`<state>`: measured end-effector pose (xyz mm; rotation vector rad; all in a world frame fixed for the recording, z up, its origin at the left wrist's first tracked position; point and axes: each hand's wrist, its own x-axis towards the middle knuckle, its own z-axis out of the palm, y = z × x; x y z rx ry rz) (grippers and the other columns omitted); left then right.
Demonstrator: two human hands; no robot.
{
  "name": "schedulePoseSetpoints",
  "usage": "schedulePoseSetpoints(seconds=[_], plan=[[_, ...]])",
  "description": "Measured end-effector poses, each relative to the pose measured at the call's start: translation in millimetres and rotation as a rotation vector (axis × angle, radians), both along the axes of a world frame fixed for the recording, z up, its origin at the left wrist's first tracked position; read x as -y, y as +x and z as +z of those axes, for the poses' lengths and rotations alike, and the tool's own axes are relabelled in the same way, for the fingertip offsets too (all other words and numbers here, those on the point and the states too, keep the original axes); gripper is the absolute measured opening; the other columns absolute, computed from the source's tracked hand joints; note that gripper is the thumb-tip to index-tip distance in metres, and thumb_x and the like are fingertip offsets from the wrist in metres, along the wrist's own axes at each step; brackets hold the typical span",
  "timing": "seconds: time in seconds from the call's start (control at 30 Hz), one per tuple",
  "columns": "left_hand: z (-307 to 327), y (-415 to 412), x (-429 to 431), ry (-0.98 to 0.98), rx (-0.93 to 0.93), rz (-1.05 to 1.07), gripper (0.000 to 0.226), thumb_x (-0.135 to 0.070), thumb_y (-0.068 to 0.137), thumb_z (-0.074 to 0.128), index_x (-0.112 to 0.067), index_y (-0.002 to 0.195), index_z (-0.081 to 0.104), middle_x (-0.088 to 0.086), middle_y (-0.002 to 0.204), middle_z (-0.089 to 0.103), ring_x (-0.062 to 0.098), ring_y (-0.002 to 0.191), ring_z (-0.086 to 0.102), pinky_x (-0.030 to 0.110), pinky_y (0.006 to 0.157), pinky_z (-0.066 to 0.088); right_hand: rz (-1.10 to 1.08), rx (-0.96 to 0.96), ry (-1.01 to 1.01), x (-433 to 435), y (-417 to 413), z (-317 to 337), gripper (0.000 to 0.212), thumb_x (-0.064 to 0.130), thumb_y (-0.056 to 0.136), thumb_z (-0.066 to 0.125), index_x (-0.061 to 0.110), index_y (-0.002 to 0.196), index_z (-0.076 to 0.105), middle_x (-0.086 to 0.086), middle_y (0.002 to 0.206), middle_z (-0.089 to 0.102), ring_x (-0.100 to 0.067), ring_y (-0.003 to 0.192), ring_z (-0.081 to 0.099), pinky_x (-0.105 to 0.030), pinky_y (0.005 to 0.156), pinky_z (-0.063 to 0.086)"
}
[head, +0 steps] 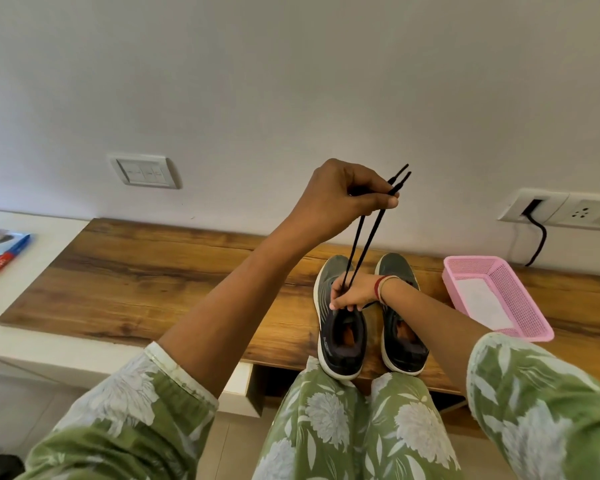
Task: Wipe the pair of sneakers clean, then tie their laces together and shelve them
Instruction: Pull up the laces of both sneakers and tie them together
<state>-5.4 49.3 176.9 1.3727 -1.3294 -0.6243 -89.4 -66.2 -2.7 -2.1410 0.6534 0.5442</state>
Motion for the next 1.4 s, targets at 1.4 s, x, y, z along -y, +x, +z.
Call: schedulePoseSetpoints(seconds=[1.4], plan=[[-114,2,-8,0.525,0.244,-0.148,0.076,-0.033,0.072,0.082,-0.024,0.136,0.041,-0.004,0.099,0.058,0.007,0.091,0.057,0.024,0.083,0.048,-0.100,0.216,0.072,-26,-23,250,0.031,0.017,0.101,0.038,0.006,0.081,0.059,-0.004,0.070,0.058,-0.012,0.061,0.056,-0.021,0.056,0.051]])
